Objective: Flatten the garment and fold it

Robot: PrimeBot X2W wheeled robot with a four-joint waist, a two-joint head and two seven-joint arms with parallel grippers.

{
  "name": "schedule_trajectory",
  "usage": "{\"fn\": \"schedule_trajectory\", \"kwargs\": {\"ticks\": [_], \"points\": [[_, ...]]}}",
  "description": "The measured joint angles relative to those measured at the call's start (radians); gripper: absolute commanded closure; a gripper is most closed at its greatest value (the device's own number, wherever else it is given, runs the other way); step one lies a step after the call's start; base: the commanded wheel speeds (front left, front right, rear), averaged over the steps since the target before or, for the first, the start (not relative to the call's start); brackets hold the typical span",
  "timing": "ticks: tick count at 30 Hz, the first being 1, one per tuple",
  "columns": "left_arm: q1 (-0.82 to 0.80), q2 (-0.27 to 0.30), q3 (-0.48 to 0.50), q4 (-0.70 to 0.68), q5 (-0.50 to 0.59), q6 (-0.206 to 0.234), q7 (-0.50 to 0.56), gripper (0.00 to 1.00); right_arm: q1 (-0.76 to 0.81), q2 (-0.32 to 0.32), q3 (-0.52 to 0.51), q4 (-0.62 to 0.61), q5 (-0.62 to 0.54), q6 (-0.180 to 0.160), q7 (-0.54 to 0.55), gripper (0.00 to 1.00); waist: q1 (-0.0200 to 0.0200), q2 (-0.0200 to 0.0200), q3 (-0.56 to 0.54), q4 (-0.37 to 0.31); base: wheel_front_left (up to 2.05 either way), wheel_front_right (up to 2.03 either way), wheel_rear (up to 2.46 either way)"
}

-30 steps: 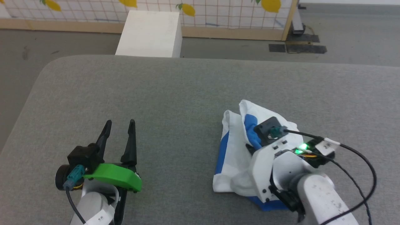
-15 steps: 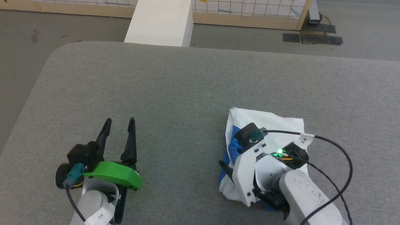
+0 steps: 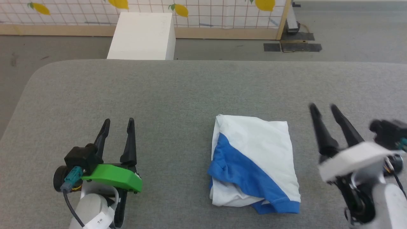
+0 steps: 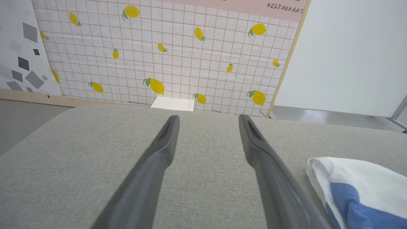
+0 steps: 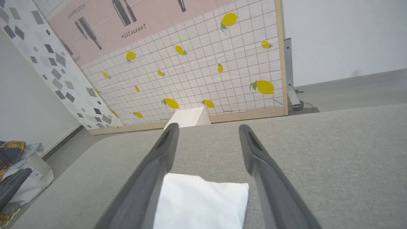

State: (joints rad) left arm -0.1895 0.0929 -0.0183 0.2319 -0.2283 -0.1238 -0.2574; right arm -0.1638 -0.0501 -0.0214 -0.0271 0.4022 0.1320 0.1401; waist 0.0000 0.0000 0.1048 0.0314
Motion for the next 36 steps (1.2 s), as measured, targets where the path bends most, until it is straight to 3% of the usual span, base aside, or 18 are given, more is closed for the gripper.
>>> {"fn": "schedule_trajectory", "kwargs": {"ticks": [3, 17, 24, 25, 27, 31, 36], "points": [[0.002, 0.0, -0.011, -0.002, 0.0, 0.0, 0.0, 0.0, 0.068, -0.003, -0.075, 0.084, 0.04, 0.0, 0.019, 0.0, 0.0, 0.0, -0.006, -0.009, 0.0, 0.0, 0.0], [0.006, 0.0, -0.032, 0.002, -0.002, 0.0, 0.0, 0.0, 0.01, 0.001, 0.021, 0.365, 0.081, 0.0, 0.188, 0.0, 0.0, 0.0, -0.006, 0.017, 0.0, 0.0, 0.0], [0.016, -0.001, -0.033, 0.005, -0.002, 0.0, 0.0, 0.0, -0.053, -0.004, 0.021, 0.465, 0.018, 0.0, 0.36, 0.0, 0.0, 0.0, -0.008, 0.04, 0.0, 0.0, 0.0], [0.018, -0.001, -0.033, 0.006, -0.002, 0.0, 0.0, 0.0, -0.059, -0.005, 0.026, 0.464, 0.012, 0.0, 0.382, 0.51, 0.0, 0.0, -0.009, 0.043, 0.0, 0.0, 0.0], [0.021, -0.001, -0.033, 0.007, -0.002, 0.0, 0.0, 0.0, -0.062, -0.006, 0.033, 0.455, -0.004, 0.0, 0.411, 0.98, -0.0001, 0.0, -0.01, 0.047, 0.0, 0.0, 0.0], [0.022, -0.001, -0.026, 0.006, -0.002, 0.0, 0.0, 0.0, -0.062, -0.003, 0.039, 0.403, -0.075, 0.0, 0.435, 1.0, 0.0, 0.0, -0.007, 0.045, 0.0, 0.0, 0.0], [0.021, -0.001, -0.011, -0.005, -0.001, 0.0, -0.001, 0.0, -0.066, 0.0, 0.099, 0.3, -0.281, 0.0, 0.473, 1.0, 0.0, 0.0, 0.007, 0.022, 0.0, 0.0, 0.0]]}}
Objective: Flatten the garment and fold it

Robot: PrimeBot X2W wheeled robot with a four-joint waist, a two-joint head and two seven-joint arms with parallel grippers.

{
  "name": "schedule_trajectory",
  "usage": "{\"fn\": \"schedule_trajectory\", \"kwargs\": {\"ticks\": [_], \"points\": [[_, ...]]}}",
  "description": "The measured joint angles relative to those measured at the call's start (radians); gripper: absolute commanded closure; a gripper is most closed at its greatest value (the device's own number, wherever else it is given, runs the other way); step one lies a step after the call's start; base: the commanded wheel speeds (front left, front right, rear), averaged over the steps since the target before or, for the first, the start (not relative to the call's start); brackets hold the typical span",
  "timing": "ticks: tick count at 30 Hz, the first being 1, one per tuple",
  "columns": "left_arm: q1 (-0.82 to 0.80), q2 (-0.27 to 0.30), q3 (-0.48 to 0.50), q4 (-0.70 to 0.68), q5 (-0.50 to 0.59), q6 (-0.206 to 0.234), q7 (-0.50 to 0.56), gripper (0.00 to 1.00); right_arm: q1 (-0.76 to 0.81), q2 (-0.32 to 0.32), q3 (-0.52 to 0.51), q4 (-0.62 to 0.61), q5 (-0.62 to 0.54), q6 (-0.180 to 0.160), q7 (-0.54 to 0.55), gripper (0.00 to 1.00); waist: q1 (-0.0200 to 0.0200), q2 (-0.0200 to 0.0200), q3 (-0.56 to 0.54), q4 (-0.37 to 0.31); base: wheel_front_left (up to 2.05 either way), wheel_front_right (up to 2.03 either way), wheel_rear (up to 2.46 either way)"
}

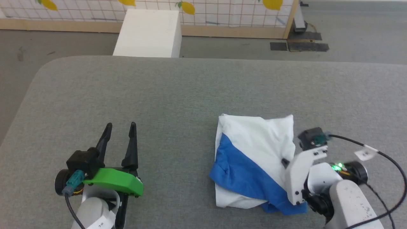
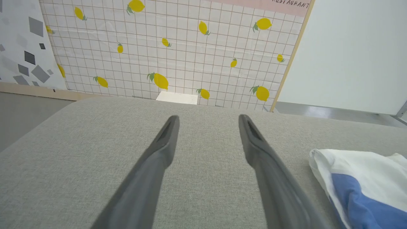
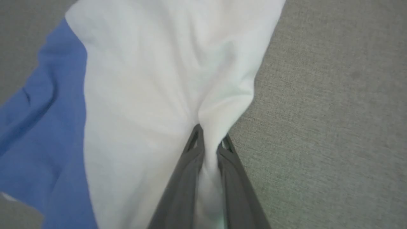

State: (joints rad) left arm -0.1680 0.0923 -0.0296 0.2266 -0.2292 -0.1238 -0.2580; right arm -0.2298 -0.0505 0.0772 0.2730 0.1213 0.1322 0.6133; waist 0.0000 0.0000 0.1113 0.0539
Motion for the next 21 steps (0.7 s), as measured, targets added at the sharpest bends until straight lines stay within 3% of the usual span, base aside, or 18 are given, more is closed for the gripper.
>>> {"fn": "schedule_trajectory", "kwargs": {"ticks": [3, 10, 13, 17, 21], "points": [[-0.001, 0.001, 0.008, -0.017, 0.001, 0.0, 0.0, 0.0, -0.034, -0.059, 0.087, -0.063, -0.078, 0.0, 0.038, 1.0, 0.0, 0.0, 0.01, -0.025, 0.0, 0.0, 0.0], [-0.026, 0.005, 0.021, -0.054, 0.009, 0.0, 0.0, 0.0, -0.16, -0.39, 0.277, -0.123, -0.055, 0.0, 0.079, 1.0, 0.0, 0.0, 0.048, -0.111, 0.0, 0.0, 0.0], [-0.049, 0.004, 0.02, -0.079, 0.017, 0.0, 0.0, 0.0, -0.218, -0.488, 0.312, -0.119, -0.016, 0.0, 0.06, 1.0, 0.0, 0.0, 0.074, -0.153, 0.0, 0.0, 0.0], [-0.092, 0.012, 0.014, -0.097, 0.022, 0.0, 0.0, 0.0, -0.282, -0.569, 0.32, -0.082, -0.004, 0.0, -0.012, 1.0, 0.0, 0.0, 0.123, -0.207, 0.0, 0.0, 0.0], [-0.131, 0.035, 0.007, -0.117, 0.029, 0.0, 0.0, 0.0, -0.329, -0.607, 0.284, -0.018, -0.043, 0.0, -0.081, 1.0, 0.0, 0.0, 0.184, -0.256, 0.0, 0.0, 0.0]]}}
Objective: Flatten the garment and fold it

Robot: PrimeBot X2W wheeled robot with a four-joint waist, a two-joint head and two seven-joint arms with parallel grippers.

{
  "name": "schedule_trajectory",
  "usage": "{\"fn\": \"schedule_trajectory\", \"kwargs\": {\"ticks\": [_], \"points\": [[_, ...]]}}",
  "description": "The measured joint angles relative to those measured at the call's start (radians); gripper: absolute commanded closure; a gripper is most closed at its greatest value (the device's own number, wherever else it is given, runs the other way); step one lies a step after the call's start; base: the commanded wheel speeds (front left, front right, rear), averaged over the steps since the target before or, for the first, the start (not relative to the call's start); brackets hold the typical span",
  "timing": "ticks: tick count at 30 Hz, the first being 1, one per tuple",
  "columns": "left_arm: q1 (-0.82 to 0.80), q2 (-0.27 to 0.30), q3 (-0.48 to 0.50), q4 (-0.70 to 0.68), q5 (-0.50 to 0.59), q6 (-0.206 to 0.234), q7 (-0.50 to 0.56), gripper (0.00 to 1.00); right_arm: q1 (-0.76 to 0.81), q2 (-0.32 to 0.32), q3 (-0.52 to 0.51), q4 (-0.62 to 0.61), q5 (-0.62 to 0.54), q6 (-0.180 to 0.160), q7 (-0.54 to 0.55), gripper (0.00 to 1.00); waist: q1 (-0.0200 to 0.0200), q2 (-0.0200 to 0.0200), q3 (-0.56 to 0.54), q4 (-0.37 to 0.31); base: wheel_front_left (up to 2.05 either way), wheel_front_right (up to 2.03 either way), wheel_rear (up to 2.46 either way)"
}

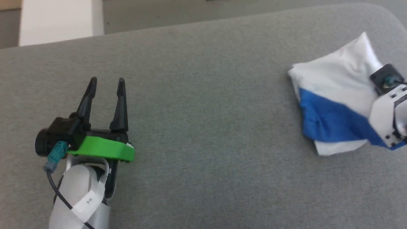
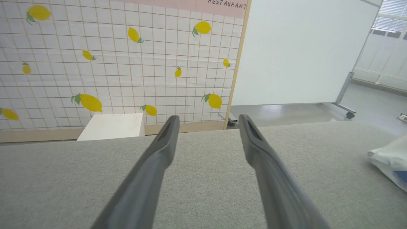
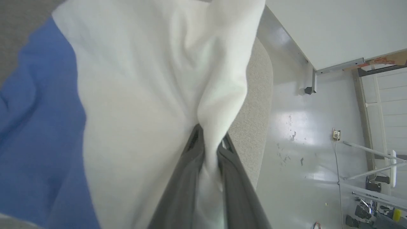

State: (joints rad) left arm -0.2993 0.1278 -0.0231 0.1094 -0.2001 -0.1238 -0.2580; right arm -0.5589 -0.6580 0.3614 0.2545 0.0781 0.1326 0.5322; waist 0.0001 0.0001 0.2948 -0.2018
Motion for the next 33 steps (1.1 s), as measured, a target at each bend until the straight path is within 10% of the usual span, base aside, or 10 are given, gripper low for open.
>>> {"fn": "schedule_trajectory", "kwargs": {"ticks": [24, 25, 27, 33], "points": [[-0.108, 0.092, -0.026, -0.072, 0.023, 0.0, 0.02, 0.0, -0.141, 0.08, -0.441, 0.321, -0.286, 0.0, -0.251, 1.0, 0.0001, 0.0, 0.294, -0.081, 0.0, 0.0, 0.0], [-0.107, 0.093, -0.027, -0.068, 0.023, 0.0, 0.02, 0.0, -0.141, 0.089, -0.457, 0.329, -0.294, 0.0, -0.251, 0.89, 0.0001, 0.0, 0.29, -0.078, 0.0, 0.0, 0.0], [-0.105, 0.093, -0.027, -0.057, 0.023, 0.001, 0.02, 0.0, -0.141, 0.101, -0.47, 0.338, -0.313, 0.0, -0.251, 0.01, 0.0, 0.0, 0.28, -0.074, 0.0, 0.0, 0.0], [-0.076, 0.079, -0.03, -0.008, 0.006, 0.002, 0.013, 0.0, -0.133, 0.136, -0.519, 0.336, -0.316, 0.0, -0.304, 0.0, 0.0001, 0.0, 0.214, -0.069, 0.0, 0.0, 0.0]]}}
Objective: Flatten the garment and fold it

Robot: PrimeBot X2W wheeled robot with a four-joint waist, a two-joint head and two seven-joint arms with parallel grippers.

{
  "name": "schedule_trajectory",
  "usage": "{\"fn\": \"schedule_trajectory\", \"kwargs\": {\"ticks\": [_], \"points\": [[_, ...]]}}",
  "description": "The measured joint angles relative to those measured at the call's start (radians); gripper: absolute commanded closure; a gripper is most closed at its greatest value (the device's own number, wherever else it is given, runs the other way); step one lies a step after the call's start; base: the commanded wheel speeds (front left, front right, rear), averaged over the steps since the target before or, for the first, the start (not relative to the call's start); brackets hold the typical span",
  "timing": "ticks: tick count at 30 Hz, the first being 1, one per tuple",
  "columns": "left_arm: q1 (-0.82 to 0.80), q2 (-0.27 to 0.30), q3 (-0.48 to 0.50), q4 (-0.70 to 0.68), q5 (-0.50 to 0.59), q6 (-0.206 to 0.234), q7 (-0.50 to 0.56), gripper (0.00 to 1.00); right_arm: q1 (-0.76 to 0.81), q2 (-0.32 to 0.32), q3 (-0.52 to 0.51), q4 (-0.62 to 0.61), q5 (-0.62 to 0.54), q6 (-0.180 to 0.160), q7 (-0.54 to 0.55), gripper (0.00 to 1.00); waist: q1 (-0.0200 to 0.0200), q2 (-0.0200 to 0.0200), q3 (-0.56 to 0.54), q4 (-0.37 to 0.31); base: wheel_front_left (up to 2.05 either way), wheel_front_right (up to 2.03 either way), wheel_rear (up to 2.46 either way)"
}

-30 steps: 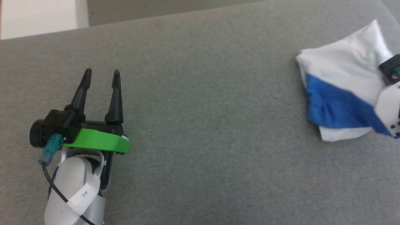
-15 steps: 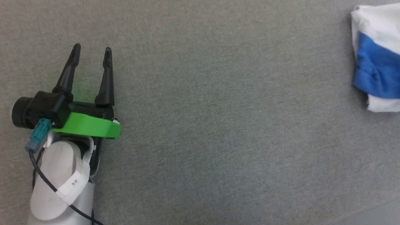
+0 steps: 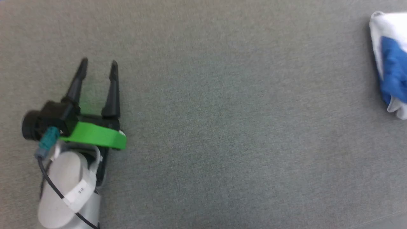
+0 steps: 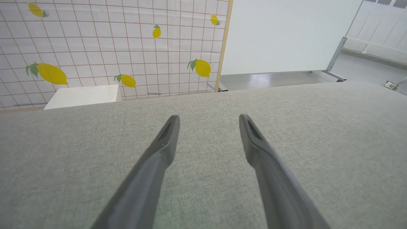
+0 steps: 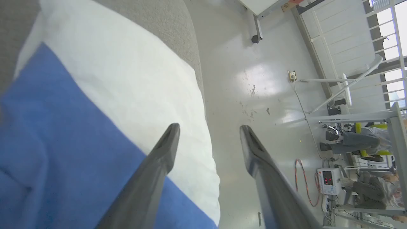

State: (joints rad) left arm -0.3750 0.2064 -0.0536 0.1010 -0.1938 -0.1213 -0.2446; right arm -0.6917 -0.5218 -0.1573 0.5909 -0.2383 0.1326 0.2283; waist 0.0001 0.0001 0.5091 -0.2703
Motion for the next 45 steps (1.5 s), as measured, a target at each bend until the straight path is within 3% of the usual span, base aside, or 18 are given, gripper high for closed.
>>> {"fn": "schedule_trajectory", "kwargs": {"ticks": [10, 16, 25, 35, 45], "points": [[0.118, -0.057, 0.007, 0.065, -0.018, 0.026, -0.009, 0.0, 0.155, 0.084, -0.032, -0.122, 0.128, 0.0, -0.1, 0.0, -0.0002, 0.0, -0.196, 0.018, 0.0, 0.0, 0.0], [0.18, -0.09, 0.013, 0.063, -0.022, 0.034, -0.012, 0.0, 0.304, 0.173, -0.033, -0.305, 0.248, 0.0, -0.209, 0.0, -0.0002, 0.0, -0.33, 0.058, 0.0, 0.0, 0.0], [0.214, -0.114, 0.007, 0.088, -0.027, 0.031, -0.013, 0.0, 0.495, 0.35, 0.027, -0.538, 0.299, 0.0, -0.303, 0.0, -0.0002, -0.0001, -0.421, 0.169, 0.0, 0.0, 0.0], [0.24, -0.128, -0.003, 0.114, -0.026, 0.024, -0.013, 0.0, 0.611, 0.441, 0.046, -0.591, 0.293, 0.0, -0.373, 0.0, -0.0002, -0.0001, -0.48, 0.257, 0.0, 0.0, 0.0], [0.271, -0.14, -0.016, 0.119, -0.017, 0.016, -0.013, 0.0, 0.693, 0.468, 0.028, -0.604, 0.273, 0.0, -0.379, 0.0, -0.0002, -0.0001, -0.508, 0.291, 0.0, 0.0, 0.0]]}}
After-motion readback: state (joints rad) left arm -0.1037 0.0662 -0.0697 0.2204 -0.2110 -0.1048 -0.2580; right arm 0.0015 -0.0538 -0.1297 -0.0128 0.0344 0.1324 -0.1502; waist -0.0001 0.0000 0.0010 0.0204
